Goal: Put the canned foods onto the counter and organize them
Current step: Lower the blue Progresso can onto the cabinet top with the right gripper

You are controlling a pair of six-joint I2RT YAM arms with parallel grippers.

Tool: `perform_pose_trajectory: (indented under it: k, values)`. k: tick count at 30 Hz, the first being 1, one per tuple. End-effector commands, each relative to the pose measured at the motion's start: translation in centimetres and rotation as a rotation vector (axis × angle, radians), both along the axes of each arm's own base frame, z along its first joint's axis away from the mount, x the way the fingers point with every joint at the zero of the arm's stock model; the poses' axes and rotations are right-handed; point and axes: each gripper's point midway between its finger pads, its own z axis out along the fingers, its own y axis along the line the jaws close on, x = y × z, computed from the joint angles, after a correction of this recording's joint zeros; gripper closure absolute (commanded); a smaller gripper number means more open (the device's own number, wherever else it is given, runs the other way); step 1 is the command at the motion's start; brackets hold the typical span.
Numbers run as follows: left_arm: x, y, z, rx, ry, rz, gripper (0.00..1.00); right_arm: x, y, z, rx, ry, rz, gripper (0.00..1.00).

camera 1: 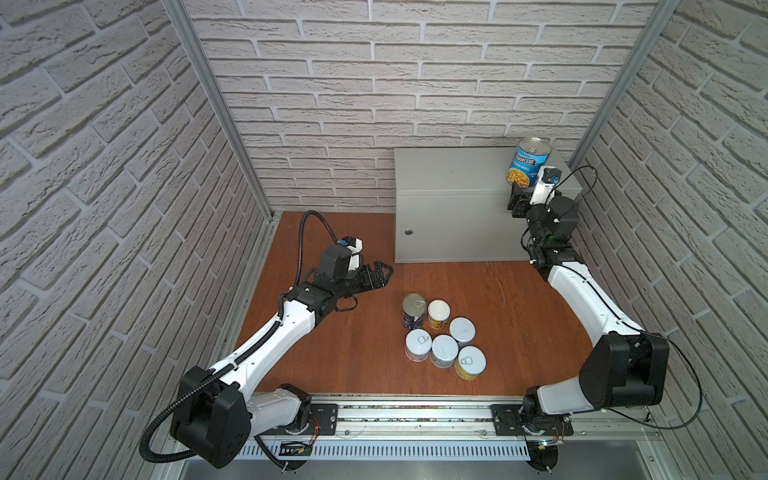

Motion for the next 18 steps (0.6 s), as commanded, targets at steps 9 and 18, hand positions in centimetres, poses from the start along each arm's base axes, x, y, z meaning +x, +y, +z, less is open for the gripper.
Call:
perform_pose_trajectory:
  k: [9, 18]
  values:
    - [0.2, -0.5, 0.6, -0.033, -0.035, -0.003, 0.02, 0.4, 0.1, 3.2, -0.011, -0.089, -0.012, 0.25]
    - [0.2, -0.8, 0.5, -0.042, -0.033, -0.010, 0.02, 1.9, -0.1, 3.0, -0.025, -0.082, -0.016, 0.25]
